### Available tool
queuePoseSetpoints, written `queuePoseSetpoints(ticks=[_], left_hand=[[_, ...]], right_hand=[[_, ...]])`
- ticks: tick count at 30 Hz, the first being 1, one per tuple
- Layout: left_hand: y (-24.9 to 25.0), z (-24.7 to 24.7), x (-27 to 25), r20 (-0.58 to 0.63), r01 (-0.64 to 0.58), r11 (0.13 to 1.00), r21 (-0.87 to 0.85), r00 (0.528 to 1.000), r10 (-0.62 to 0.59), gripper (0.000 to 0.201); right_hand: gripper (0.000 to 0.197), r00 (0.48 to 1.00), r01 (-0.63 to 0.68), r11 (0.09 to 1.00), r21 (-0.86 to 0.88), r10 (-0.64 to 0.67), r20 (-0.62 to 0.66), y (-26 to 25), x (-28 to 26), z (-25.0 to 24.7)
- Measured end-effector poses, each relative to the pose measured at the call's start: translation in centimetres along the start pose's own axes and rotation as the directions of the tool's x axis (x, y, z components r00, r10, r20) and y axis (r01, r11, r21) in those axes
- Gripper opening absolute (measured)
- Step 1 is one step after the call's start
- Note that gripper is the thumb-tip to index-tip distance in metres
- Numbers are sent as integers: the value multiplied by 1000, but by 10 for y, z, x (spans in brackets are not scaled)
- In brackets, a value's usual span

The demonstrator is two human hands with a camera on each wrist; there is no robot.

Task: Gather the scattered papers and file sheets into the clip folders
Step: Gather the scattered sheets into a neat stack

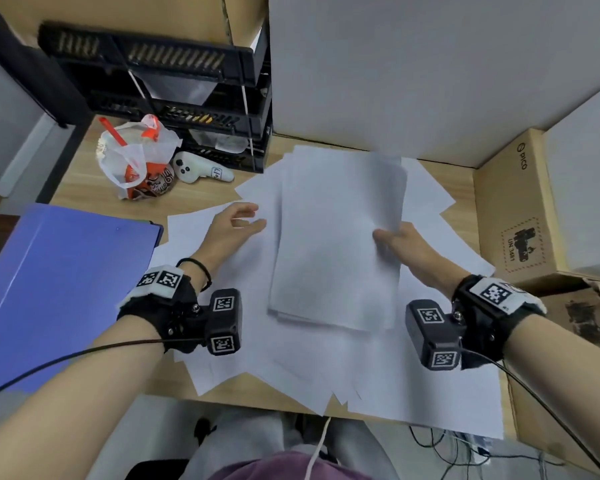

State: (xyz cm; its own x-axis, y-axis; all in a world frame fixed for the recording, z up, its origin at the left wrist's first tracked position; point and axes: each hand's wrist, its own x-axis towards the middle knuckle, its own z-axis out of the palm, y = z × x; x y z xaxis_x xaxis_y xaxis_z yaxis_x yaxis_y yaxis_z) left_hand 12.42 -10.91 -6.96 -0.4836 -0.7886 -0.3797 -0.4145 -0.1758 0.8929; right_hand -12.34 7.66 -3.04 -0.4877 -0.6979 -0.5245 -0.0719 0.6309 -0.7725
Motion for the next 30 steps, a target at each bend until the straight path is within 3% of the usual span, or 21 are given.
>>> queuePoseSetpoints(ticks=[3, 5, 10, 15, 19, 21, 24, 27, 30], left_hand=[[-58, -26, 8, -59, 170, 930, 325, 985, -159, 58], [-83, -35, 12, -50, 188, 846, 499, 981, -189, 76], [-94, -28, 21, -14, 129, 769, 627, 988, -154, 102], [-85, -5, 20, -58, 149, 614, 775, 985, -165, 103], [-84, 1, 23, -43, 209, 777, 593, 973, -228, 90], [-81, 0, 24, -16, 184, 832, 524, 978, -206, 71], [-82, -8, 24, 115, 105, 874, 475, 977, -180, 39], [-84, -19, 19, 144, 160, 919, 360, 964, -225, 31], [-76, -25, 4, 131, 259, 959, 117, 953, -273, 30]], right_hand=[[26, 984, -177, 984, -26, 177, 1, 47, 5, 3], [27, 962, -274, 962, -11, 273, -14, 72, 4, 8], [22, 921, -387, 921, 40, 389, -24, 92, 2, 20], [28, 903, -427, 898, 106, 430, -4, 95, 5, 36], [20, 909, -416, 906, 84, 414, 36, 90, 4, 42], [16, 928, -371, 928, 29, 370, 47, 83, 4, 40], [18, 950, -286, 954, -96, 295, 102, 64, 9, 34], [15, 959, -166, 950, -266, 218, 180, 45, 22, 37], [18, 964, -41, 906, -421, 148, 223, 23, 40, 59]])
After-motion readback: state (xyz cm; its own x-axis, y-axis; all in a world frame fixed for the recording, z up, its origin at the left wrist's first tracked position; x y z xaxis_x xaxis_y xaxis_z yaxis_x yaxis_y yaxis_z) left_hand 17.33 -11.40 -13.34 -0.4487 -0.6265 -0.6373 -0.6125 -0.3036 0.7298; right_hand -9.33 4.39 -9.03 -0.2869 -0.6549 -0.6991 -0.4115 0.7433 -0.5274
